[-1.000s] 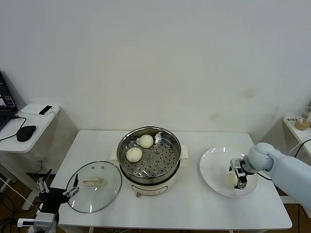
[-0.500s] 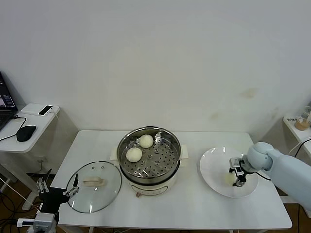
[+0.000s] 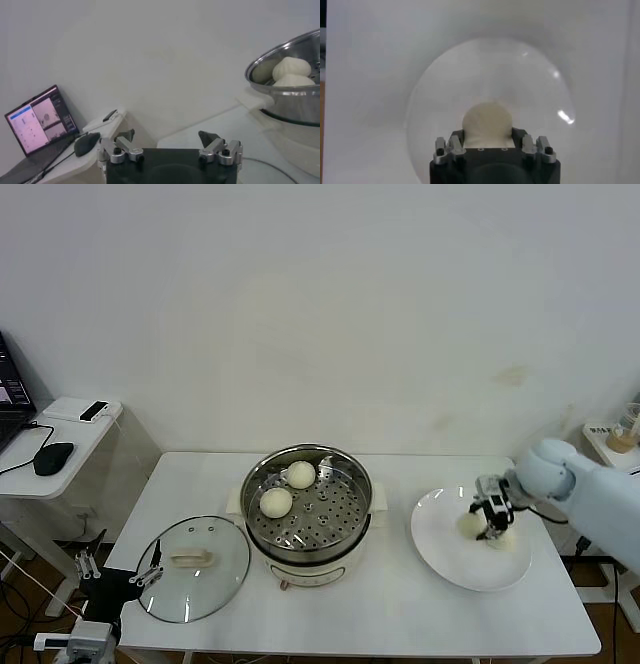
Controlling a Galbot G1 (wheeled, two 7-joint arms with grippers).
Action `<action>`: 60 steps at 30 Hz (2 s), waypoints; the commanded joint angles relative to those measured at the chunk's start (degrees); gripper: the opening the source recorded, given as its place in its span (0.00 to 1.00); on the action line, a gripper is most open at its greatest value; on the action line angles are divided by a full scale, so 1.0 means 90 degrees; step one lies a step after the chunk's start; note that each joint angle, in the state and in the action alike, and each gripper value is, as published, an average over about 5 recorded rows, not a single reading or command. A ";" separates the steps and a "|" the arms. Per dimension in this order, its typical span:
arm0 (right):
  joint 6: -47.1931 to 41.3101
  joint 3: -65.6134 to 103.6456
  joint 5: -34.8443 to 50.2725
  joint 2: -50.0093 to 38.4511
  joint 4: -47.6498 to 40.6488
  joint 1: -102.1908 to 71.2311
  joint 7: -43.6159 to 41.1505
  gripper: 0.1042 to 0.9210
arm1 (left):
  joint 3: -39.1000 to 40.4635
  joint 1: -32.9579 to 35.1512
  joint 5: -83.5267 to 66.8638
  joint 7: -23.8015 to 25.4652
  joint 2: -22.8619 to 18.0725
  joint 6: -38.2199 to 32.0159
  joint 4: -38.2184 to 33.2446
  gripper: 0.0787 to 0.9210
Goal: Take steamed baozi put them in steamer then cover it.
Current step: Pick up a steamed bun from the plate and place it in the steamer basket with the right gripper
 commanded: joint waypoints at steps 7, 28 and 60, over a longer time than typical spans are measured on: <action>-0.0163 -0.1996 0.1415 0.1271 0.0242 0.3634 0.0026 0.61 | 0.0006 -0.0021 -0.0016 0.0006 0.0044 0.0014 -0.0019 0.88; 0.0983 -0.2664 0.1322 0.3991 0.0212 0.2825 0.1030 0.61 | -0.0337 0.0227 -0.0055 0.0020 -0.0196 0.0045 -0.0261 0.88; 0.2287 -0.3217 0.0338 0.4158 0.0586 0.2610 0.0671 0.61 | -0.0447 0.0209 -0.0142 0.0019 -0.0295 0.0034 -0.0293 0.88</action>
